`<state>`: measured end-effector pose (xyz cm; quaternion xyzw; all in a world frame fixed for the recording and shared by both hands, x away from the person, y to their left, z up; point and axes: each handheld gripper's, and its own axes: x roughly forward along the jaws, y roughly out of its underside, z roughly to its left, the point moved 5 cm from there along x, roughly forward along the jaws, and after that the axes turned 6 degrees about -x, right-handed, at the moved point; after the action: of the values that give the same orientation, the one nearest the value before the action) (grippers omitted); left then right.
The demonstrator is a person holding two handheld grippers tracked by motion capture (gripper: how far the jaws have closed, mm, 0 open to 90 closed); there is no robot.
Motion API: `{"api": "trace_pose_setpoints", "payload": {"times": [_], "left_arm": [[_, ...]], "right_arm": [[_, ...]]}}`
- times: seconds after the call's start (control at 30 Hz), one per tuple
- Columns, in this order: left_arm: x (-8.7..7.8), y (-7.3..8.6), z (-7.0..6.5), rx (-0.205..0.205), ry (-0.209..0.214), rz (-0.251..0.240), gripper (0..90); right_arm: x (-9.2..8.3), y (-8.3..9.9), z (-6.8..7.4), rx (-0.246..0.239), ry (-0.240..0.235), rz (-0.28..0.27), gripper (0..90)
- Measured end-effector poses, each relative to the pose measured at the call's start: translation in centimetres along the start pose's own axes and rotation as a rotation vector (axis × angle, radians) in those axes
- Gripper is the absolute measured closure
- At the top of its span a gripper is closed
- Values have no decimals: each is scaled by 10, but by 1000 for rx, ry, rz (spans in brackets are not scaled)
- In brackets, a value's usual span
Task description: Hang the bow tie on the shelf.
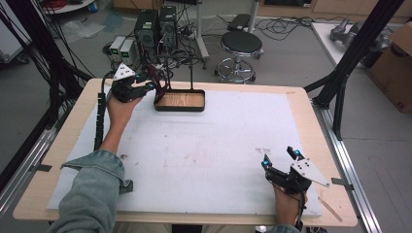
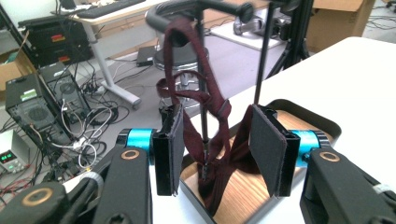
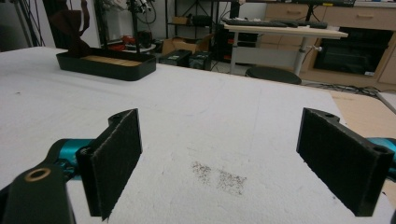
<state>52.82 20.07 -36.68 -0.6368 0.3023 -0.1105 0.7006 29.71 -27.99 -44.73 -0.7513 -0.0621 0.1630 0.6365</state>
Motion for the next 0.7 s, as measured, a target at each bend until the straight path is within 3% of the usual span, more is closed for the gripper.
{"api": "trace_pose_setpoints", "payload": {"times": [0.23,0.4,0.57,0.7], "left_arm": [[-38,-12,-14,19,10,-33,525],[-56,-16,-22,29,19,-55,509],[-78,-19,-33,36,24,-75,465],[-94,-18,-42,19,27,-83,389]], "right_arm": [[0,-1,-1,3,3,-5,131],[0,-1,-1,11,3,-6,131],[0,-1,-2,6,5,-11,131],[0,-1,-2,9,3,-10,131]]}}
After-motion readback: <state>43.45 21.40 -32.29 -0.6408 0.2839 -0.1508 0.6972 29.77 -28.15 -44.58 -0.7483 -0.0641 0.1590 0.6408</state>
